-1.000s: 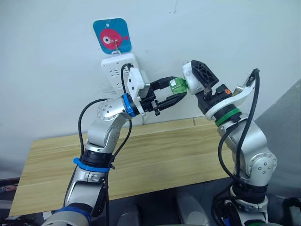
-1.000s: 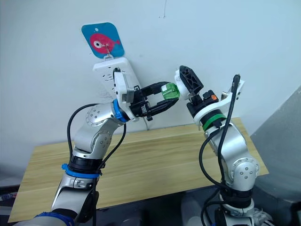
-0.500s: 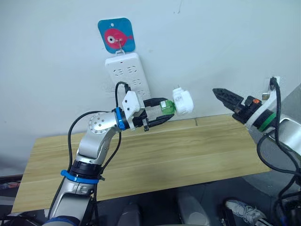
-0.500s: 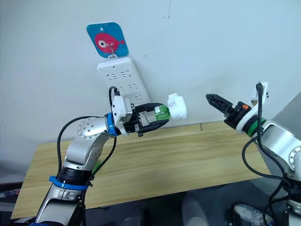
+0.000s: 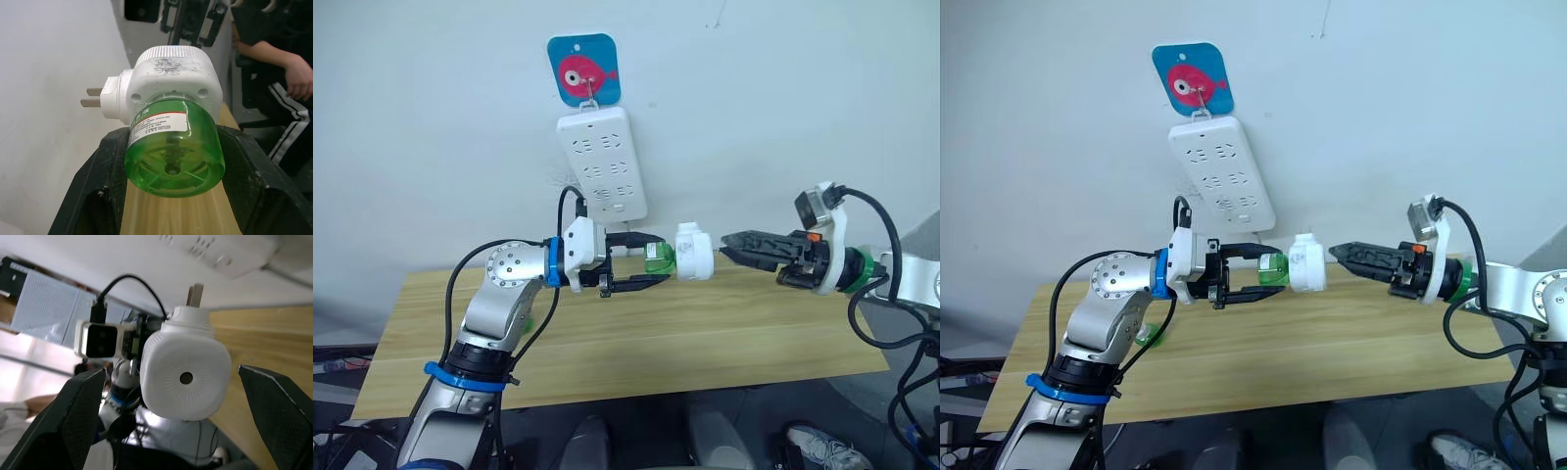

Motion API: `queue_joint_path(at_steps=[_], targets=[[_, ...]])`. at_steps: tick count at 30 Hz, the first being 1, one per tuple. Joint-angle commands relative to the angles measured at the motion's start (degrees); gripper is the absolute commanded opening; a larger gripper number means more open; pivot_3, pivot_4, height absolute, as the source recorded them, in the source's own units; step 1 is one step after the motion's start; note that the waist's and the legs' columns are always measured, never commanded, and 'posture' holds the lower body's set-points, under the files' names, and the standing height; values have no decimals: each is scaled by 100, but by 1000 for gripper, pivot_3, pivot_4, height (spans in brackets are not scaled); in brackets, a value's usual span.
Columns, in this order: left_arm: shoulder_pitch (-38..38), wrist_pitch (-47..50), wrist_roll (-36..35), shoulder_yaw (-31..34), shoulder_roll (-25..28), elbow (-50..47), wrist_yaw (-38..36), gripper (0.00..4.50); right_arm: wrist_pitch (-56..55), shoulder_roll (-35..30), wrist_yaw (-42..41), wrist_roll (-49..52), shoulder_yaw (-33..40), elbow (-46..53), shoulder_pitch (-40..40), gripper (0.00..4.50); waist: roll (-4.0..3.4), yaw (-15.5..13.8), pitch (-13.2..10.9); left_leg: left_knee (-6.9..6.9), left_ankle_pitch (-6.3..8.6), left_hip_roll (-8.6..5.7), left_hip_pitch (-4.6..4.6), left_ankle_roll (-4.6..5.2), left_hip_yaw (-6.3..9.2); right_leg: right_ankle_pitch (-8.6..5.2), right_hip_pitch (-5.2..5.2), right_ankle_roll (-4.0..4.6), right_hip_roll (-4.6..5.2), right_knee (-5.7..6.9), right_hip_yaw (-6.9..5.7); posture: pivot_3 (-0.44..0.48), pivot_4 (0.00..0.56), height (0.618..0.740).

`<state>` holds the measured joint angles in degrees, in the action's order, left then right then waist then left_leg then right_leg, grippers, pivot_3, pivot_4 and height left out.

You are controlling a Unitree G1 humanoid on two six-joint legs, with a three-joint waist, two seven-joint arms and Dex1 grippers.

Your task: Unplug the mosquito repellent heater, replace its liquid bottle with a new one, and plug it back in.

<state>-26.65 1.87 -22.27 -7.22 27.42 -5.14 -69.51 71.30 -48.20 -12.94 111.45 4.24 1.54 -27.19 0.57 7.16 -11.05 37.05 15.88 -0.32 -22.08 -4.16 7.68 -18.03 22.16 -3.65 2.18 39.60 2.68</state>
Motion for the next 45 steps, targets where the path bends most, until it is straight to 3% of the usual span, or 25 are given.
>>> queue_joint_path(at_steps=[1, 14, 17, 19, 23, 26, 32, 35, 41, 43, 45], targets=[[-52, -138, -173, 10, -9, -281, -102, 2318, 144, 65, -266, 155, -80, 122, -111, 4500, 0, -34, 0, 1, 0, 0, 0, 0, 0, 0, 0, 0, 0, 0, 0, -126, 195, 734], [-3, -335, -105, -51, -74, -334, -104, 2318, 83, 610, -242, 155, -348, 192, -293, 4500, 0, -74, 0, 0, 0, 0, 0, 0, 3, 0, 0, 0, 0, -2, -3, -118, 189, 734], [24, -367, -120, -74, -62, -374, -138, 2318, 74, 699, -221, 155, -342, 193, -331, 3881, 0, -76, 0, 0, 0, 1, 0, 0, 4, 0, 0, 0, 0, -1, -4, -116, 187, 734], [33, -195, -205, -62, -46, -432, -73, 2318, 80, 728, -218, 155, -339, 192, -339, 3203, 0, -78, 0, 0, 0, 0, -1, 0, 4, 0, 0, 0, 0, -2, -3, -115, 187, 734], [36, -38, -292, -109, 68, -525, -202, 2318, 89, 756, -204, 155, -337, 204, -344, 3045, 0, -78, 0, 0, 0, 1, 0, 0, 4, 0, 0, 0, 0, -3, -5, -115, 187, 734], [17, 600, -527, -149, 251, -690, -234, 2318, 81, 766, -181, 155, -348, 237, -343, 3027, 0, -77, -1, 0, 0, 1, -1, 0, 5, 0, 0, 0, 0, -2, -5, -114, 189, 734], [-775, 4771, -1982, -352, 1197, -673, -80, 2318, 47, 621, -157, 155, -393, 492, -337, 3027, 0, -60, -14, 0, 0, -1, -1, 1, 12, -1, 1, -2, -1, 4, -10, -115, 193, 734], [-1204, 5977, -2653, -101, 1129, -385, 220, 2318, 23, 557, -164, 155, -417, 613, -299, 3027, -1, -57, -16, -1, 0, -1, -1, 1, 12, -1, 1, -3, -2, 0, -12, -115, 193, 734], [-1295, 6092, -2954, 148, 1084, -581, 185, 2318, -102, 588, -129, 155, -399, 660, -246, 3027, -6, -55, -62, -3, 0, 2, 0, 0, 9, -1, 3, -2, -2, -4, -12, -122, 201, 734], [-1235, 5496, -2476, 136, 1006, -556, 383, 2318, -137, 605, -106, 155, -381, 636, -229, 3027, -1, -68, -79, -3, 0, 4, 0, 0, 10, -1, 4, -2, -3, -4, -13, -119, 203, 734], [-1107, 4893, -2099, 27, 1058, -652, 256, 3052, -149, 600, -100, 155, -364, 623, -212, 3027, 4, -78, -91, -2, -1, 4, -1, -1, 9, -1, 3, -2, -3, -6, -12, -117, 204, 734]])
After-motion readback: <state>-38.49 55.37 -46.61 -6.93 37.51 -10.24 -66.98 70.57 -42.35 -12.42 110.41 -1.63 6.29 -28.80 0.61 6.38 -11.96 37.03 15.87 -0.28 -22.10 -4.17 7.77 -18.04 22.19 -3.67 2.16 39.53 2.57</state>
